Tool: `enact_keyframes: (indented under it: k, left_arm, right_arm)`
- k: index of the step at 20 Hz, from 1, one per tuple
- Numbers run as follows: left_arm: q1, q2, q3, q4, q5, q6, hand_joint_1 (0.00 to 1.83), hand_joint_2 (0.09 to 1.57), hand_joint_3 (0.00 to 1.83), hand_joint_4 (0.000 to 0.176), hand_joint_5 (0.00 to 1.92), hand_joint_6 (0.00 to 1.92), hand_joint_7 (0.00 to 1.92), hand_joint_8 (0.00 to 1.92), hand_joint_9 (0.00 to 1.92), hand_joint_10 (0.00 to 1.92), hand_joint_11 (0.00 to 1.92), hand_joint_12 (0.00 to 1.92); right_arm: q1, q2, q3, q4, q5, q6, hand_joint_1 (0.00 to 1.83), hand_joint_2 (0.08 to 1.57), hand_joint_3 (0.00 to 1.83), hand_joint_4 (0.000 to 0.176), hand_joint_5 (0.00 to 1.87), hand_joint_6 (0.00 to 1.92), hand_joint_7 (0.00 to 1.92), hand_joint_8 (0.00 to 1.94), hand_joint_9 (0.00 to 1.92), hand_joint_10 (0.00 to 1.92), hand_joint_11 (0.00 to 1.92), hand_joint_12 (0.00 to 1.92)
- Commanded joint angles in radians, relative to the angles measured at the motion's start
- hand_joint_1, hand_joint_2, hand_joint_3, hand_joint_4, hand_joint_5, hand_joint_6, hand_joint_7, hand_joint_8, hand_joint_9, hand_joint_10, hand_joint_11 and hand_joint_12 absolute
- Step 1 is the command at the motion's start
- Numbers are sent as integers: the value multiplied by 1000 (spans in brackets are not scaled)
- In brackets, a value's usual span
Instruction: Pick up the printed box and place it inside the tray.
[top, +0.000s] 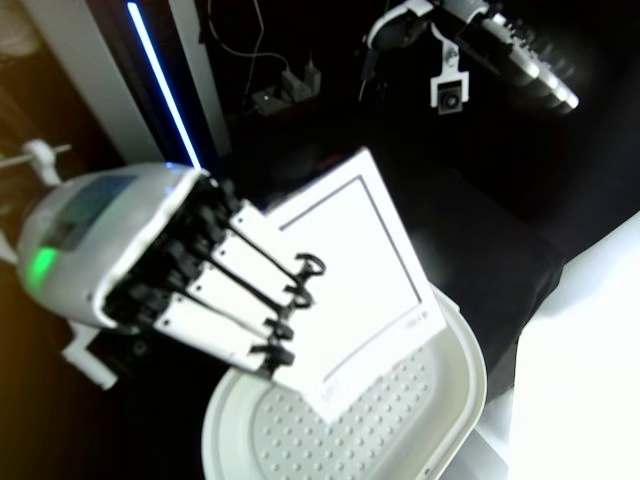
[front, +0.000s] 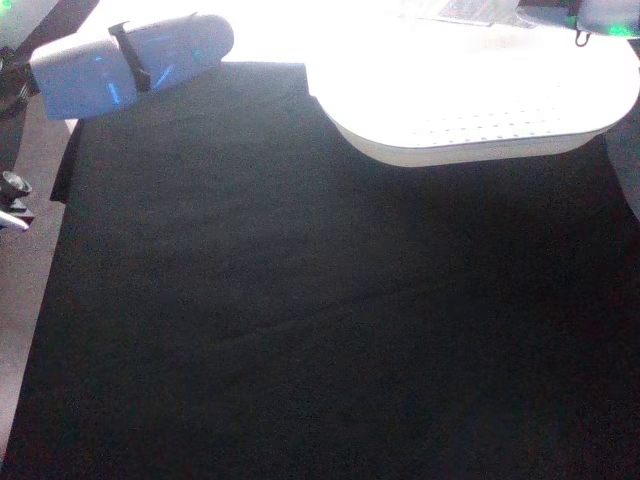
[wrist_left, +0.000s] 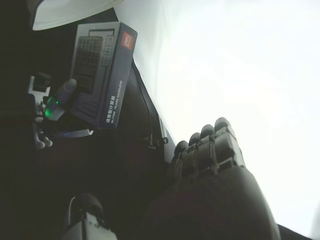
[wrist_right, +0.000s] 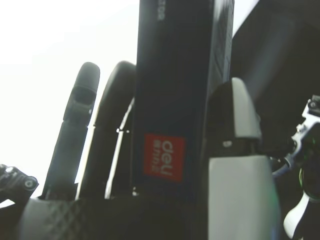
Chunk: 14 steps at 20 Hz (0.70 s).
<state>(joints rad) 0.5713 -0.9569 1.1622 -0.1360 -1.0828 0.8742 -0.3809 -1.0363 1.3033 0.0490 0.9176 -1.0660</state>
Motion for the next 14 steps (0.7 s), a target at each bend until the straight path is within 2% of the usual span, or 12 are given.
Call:
enact_keyframes:
  k: [1, 2, 4, 5, 6, 7, 8, 9, 10, 11, 12, 14]
  left_arm:
    - [-6, 7, 0, -11, -133, -7, 42, 894, 0, 102, 0, 0, 0, 0, 0, 0, 0, 0]
    - [-6, 6, 0, -11, -133, -8, 51, 889, 0, 101, 0, 0, 0, 0, 0, 0, 0, 0]
    - [-1, 5, 0, -13, -133, -10, 33, 874, 0, 75, 0, 0, 0, 0, 0, 0, 0, 0]
    - [3, 5, 0, -17, -135, -11, 30, 872, 0, 104, 0, 0, 0, 0, 0, 0, 0, 0]
    - [10, 4, 0, -22, -139, -12, 35, 870, 0, 112, 0, 0, 0, 0, 0, 0, 0, 0]
    - [13, 3, 0, -24, -141, -12, 38, 864, 0, 90, 0, 0, 0, 0, 0, 0, 0, 0]
    - [17, 1, 0, -27, -143, -12, 34, 872, 0, 71, 0, 0, 0, 0, 0, 0, 0, 0]
    - [19, -1, 0, -27, -143, -12, 14, 873, 0, 23, 0, 0, 0, 0, 0, 0, 0, 0]
    - [20, -2, 1, -27, -144, -12, 2, 886, 0, 4, 0, 0, 0, 0, 0, 0, 0, 0]
    - [22, -2, 0, -28, -145, -13, 0, 894, 3, 13, 0, 0, 0, 0, 0, 0, 0, 0]
    - [23, -3, 0, -28, -145, -14, 0, 894, 3, 45, 0, 0, 0, 0, 0, 0, 0, 0]
    - [26, -3, 0, -28, -149, -15, 5, 888, 0, 51, 0, 0, 0, 0, 0, 0, 0, 0]
  right_arm:
    - [12, 9, 1, 8, 96, -11, 1280, 1091, 0, 0, 1099, 472, 1040, 1166, 1065, 1125, 915, 1456]
    - [12, 9, 2, 8, 91, -13, 1277, 1097, 0, 0, 1087, 492, 1025, 1194, 1049, 1161, 913, 1492]
    - [12, 9, 7, 10, 68, -29, 1275, 1096, 1, 0, 1057, 586, 1034, 1168, 951, 1171, 792, 1517]
    - [12, 9, 9, 13, 63, -34, 1267, 1093, 1, 0, 1062, 622, 1027, 1147, 805, 1132, 649, 1499]
    - [12, 9, 10, 19, 55, -47, 1134, 1009, 0, 0, 927, 311, 889, 711, 693, 1042, 512, 1467]
    - [12, 9, 9, 25, 50, -63, 924, 924, 0, 0, 654, 82, 702, 268, 552, 676, 320, 1303]
    - [12, 9, 7, 33, 44, -84, 797, 880, 0, 53, 452, 16, 550, 57, 483, 325, 159, 1185]
    - [12, 9, 3, 38, 36, -96, 684, 797, 0, 127, 104, 2, 148, 11, 125, 79, 31, 575]
    - [12, 9, -1, 38, 33, -98, 616, 754, 0, 160, 20, 0, 29, 1, 24, 15, 5, 114]
    - [12, 9, -1, 40, 30, -100, 577, 710, 0, 173, 3, 0, 5, 0, 4, 2, 0, 22]
    - [12, 9, -1, 41, 29, -100, 581, 701, 0, 175, 0, 0, 0, 0, 0, 0, 0, 4]
    - [12, 9, -1, 43, 29, -100, 600, 673, 0, 163, 0, 0, 0, 0, 0, 0, 0, 0]
